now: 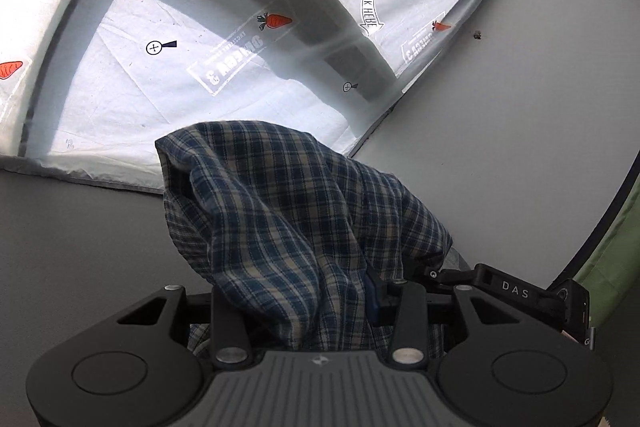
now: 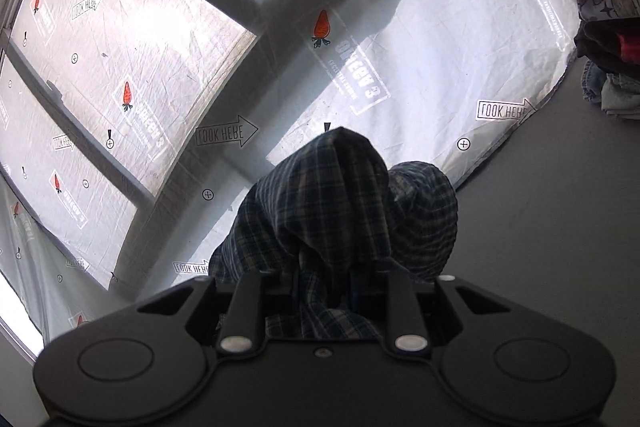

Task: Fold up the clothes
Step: 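Lift and carry the bundle with both tools toward the clothes stack, then lower the bundle onto the clothes stack and open both tools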

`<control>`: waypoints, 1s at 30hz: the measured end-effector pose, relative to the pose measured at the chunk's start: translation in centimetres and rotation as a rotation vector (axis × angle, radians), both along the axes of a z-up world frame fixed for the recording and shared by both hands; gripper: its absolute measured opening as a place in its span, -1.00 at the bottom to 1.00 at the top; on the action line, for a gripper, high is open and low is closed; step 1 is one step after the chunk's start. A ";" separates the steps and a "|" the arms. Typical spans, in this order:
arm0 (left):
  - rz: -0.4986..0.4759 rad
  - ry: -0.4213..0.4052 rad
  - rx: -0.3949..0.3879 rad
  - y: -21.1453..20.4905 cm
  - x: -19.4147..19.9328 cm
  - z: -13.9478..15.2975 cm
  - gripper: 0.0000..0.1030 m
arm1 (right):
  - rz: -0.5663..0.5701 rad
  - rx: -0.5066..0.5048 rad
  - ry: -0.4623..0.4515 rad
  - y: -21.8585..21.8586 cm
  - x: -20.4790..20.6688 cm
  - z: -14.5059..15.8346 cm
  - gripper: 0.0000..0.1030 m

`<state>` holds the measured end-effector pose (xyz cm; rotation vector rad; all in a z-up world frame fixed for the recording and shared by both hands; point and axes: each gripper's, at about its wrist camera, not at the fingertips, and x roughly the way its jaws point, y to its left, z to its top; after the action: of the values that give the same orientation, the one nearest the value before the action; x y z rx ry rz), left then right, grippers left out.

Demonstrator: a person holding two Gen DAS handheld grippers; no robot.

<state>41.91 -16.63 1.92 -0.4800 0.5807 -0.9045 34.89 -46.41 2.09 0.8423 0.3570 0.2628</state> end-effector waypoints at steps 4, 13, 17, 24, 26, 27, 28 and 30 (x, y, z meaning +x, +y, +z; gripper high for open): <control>-0.076 0.005 -0.049 -5.8 -0.8 0.3 -0.17 | -0.088 -0.032 -0.022 -3.8 -3.0 1.0 -0.55; -0.080 -0.071 -0.073 -22.7 -3.9 1.8 -0.17 | -0.149 -0.084 -0.135 -19.1 -5.7 2.0 -0.55; -0.021 -0.102 -0.096 -31.8 -4.5 3.2 -0.15 | -0.121 -0.129 -0.174 -28.0 -4.4 3.9 -0.55; 0.026 -0.143 -0.148 -44.1 -3.1 5.8 -0.14 | -0.091 -0.365 -0.216 -40.1 -2.6 10.8 -0.55; 0.036 -0.135 -0.162 -46.2 -2.0 6.0 -0.13 | -0.086 -0.483 -0.237 -41.7 -1.6 12.8 -0.53; 0.041 -0.131 -0.168 -47.2 -1.3 6.1 -0.12 | -0.089 -0.527 -0.242 -42.3 -1.1 13.5 -0.51; 0.044 -0.131 -0.165 -48.4 -0.6 6.1 -0.11 | -0.095 -0.569 -0.244 -42.8 -0.3 14.0 -0.49; 0.063 -0.136 -0.120 -50.3 0.9 5.4 -0.06 | -0.119 -0.652 -0.233 -43.6 1.5 14.2 -0.42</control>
<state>42.77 -66.88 7.34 -0.5371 0.3872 -0.9078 36.37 -89.98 16.26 0.1856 0.1535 0.1177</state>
